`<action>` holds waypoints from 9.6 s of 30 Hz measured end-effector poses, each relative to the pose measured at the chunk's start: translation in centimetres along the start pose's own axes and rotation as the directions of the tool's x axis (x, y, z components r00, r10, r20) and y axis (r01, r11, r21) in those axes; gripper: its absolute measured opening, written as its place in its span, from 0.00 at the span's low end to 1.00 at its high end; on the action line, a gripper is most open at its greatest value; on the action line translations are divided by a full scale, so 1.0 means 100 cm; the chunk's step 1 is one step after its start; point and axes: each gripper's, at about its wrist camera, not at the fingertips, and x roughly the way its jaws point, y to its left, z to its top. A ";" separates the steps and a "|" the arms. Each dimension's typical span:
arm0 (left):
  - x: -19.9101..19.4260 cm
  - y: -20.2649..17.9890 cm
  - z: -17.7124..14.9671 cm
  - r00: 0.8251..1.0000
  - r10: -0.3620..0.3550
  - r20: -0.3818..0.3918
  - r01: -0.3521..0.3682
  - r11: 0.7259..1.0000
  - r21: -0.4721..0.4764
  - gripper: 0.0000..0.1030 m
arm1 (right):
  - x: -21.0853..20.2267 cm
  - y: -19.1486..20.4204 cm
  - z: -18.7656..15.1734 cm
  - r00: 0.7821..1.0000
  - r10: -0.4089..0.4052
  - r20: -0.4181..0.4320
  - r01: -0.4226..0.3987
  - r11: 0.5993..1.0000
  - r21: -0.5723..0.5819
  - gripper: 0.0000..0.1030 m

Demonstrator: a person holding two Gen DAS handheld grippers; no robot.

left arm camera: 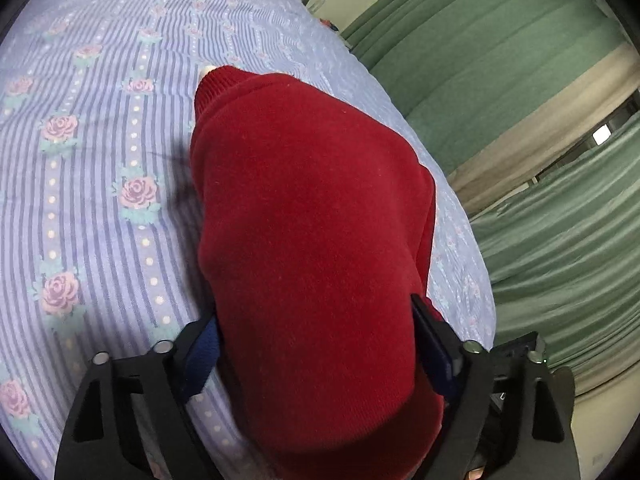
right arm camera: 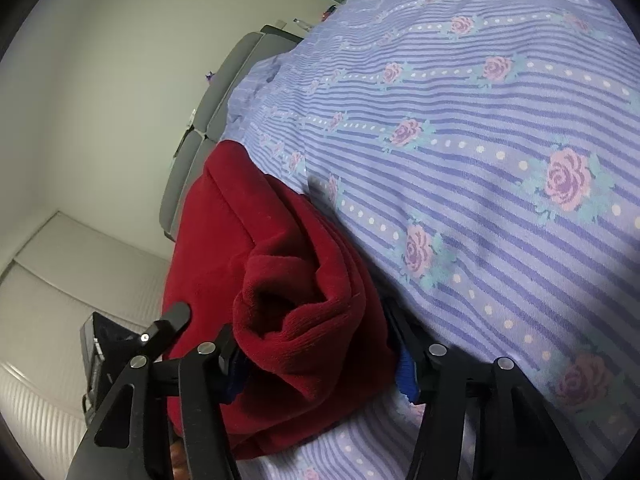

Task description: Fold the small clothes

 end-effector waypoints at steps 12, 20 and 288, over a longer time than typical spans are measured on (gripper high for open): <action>-0.029 -0.026 -0.002 0.997 0.037 0.061 -0.043 0.995 0.092 0.68 | -0.026 0.034 -0.006 0.997 -0.053 0.055 0.063 0.981 -0.185 0.44; -0.079 -0.046 -0.015 0.991 0.051 0.120 -0.065 0.991 0.116 0.68 | -0.062 0.064 -0.028 0.998 -0.013 0.069 0.029 0.972 -0.234 0.44; -0.356 -0.126 -0.282 0.592 0.548 0.590 -0.701 0.711 0.043 1.00 | -0.254 0.197 -0.188 0.994 0.037 0.101 0.065 0.546 -0.836 0.89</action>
